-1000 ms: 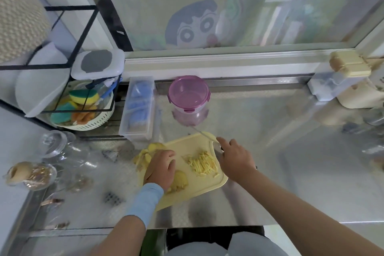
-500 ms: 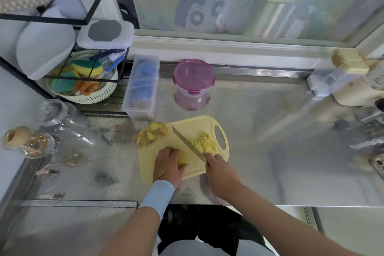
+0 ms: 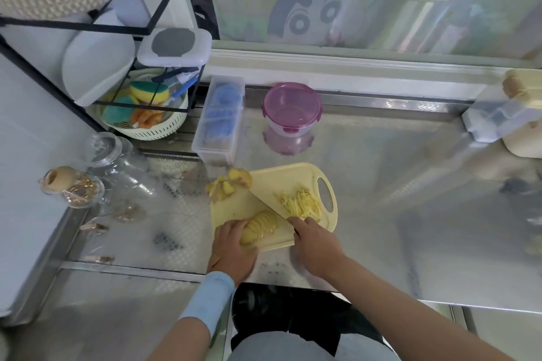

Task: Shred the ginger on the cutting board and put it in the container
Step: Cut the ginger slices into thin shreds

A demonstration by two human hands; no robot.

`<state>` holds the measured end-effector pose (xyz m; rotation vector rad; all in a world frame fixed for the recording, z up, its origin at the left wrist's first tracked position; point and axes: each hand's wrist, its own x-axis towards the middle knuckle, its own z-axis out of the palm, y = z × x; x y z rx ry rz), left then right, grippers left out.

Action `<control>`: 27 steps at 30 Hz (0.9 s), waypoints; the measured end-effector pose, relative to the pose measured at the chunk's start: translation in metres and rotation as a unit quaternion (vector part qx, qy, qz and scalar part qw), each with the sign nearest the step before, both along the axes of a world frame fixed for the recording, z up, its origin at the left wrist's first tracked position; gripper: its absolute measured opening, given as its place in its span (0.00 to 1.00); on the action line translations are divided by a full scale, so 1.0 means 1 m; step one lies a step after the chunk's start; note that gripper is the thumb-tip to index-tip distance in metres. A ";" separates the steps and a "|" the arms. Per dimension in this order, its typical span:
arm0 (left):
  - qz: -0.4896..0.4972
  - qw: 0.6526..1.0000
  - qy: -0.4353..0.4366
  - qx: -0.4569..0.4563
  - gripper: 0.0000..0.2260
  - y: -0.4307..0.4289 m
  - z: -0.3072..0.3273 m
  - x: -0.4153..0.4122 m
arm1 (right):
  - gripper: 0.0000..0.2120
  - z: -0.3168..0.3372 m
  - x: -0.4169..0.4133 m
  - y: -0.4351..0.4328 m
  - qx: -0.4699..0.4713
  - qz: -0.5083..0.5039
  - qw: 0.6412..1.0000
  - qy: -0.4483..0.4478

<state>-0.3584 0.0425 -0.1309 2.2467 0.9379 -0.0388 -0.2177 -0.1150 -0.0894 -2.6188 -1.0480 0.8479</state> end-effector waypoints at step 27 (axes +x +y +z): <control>-0.427 0.891 0.047 0.146 0.34 0.044 0.006 0.031 | 0.22 -0.010 0.011 0.015 -0.024 -0.041 0.995 0.084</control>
